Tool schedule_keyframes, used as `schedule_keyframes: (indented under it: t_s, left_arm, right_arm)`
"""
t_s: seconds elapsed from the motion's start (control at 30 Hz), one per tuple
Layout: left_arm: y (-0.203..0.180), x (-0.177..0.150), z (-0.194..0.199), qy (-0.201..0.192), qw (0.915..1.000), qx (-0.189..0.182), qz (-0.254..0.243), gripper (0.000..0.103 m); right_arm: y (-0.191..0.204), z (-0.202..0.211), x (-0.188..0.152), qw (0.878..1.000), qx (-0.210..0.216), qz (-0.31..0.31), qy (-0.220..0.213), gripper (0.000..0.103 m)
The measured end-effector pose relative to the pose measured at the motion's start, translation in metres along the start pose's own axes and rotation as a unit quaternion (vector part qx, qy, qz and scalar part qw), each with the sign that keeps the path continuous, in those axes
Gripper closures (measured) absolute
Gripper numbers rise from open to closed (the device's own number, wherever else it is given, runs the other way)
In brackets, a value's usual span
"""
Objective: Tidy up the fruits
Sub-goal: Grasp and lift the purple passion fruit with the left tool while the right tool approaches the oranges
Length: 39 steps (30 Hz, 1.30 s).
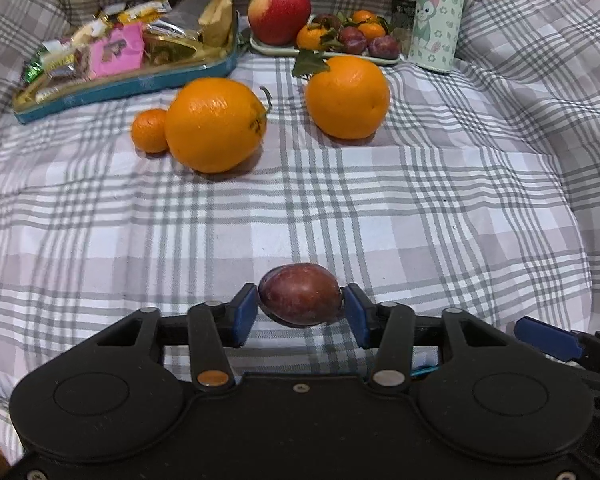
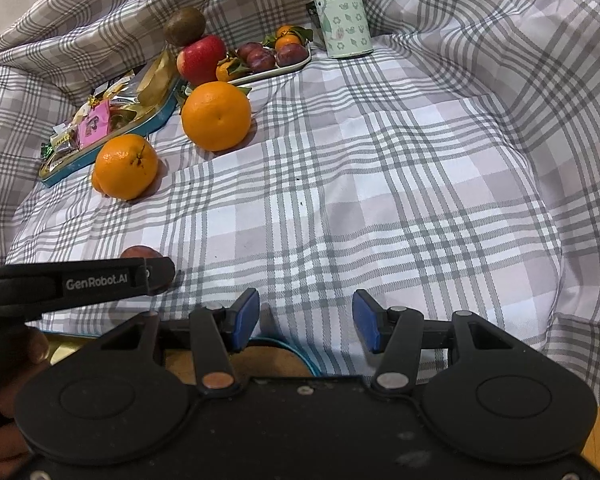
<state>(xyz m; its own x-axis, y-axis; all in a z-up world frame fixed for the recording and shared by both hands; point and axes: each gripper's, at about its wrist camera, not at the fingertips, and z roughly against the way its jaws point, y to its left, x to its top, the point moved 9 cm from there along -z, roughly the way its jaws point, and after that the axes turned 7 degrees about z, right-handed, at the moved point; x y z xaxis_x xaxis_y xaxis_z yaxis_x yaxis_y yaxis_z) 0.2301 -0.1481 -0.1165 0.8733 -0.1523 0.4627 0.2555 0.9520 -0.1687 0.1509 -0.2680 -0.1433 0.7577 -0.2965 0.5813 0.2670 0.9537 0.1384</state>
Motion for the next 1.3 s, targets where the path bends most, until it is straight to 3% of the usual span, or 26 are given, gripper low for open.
schedule_keyframes:
  t_s: [0.17,0.63,1.3]
  left_arm:
    - [0.005,0.002,0.001,-0.006,0.9999,-0.004,0.014,0.052]
    - [0.059,0.011,0.017,-0.032,0.9982,0.037,0.036,0.052]
    - [0.132,0.029,0.027,-0.054,0.9937,0.073,0.065,0.052]
  right_arm:
    - [0.002,-0.001,-0.001,1.0,-0.001,0.003,0.003,0.048]
    - [0.025,-0.006,0.008,0.999,0.0,0.034,0.003,0.048]
    - [0.113,-0.032,0.072,0.996,0.048,0.073,-0.036,0.048]
